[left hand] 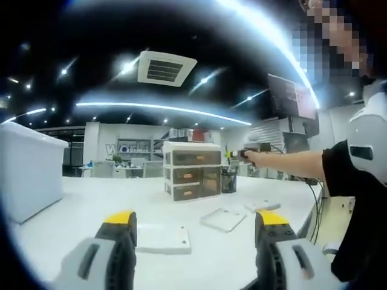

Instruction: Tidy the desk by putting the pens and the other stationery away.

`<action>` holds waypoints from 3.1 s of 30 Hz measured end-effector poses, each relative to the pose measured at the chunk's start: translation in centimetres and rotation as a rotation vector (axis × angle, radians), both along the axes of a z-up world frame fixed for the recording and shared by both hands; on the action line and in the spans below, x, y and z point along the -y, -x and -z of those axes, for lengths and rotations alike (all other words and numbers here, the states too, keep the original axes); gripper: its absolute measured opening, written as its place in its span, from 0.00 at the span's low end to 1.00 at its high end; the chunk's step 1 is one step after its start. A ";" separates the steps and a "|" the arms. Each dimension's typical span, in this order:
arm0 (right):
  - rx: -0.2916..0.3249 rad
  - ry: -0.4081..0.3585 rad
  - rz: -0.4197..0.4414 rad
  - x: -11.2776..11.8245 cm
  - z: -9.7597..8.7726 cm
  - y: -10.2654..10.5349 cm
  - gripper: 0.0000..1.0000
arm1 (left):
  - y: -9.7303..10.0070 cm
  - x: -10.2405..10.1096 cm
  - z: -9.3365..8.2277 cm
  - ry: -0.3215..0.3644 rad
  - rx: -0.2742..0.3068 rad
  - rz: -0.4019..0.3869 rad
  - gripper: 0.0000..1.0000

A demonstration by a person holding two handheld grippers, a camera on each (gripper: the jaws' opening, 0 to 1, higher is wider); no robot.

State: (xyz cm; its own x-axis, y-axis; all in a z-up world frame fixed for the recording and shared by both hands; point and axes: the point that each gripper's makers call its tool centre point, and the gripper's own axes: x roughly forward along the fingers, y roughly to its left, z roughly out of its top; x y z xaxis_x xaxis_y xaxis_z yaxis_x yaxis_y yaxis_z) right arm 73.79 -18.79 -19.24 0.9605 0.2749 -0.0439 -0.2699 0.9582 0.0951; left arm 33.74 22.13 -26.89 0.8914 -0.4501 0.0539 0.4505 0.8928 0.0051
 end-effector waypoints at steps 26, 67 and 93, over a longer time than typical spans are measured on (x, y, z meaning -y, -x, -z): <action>0.023 0.045 -0.025 0.1 0.2 3.2 0.29 | -0.1 1.3 1.0 0.008 -0.026 0.028 0.79; 0.072 0.012 -0.228 -0.1 7.9 35.0 0.57 | -0.8 3.4 -0.2 -0.006 -0.012 0.090 0.80; 0.052 0.056 -0.245 -1.8 10.6 39.8 0.58 | -3.4 7.9 -2.9 -0.380 0.134 0.175 0.80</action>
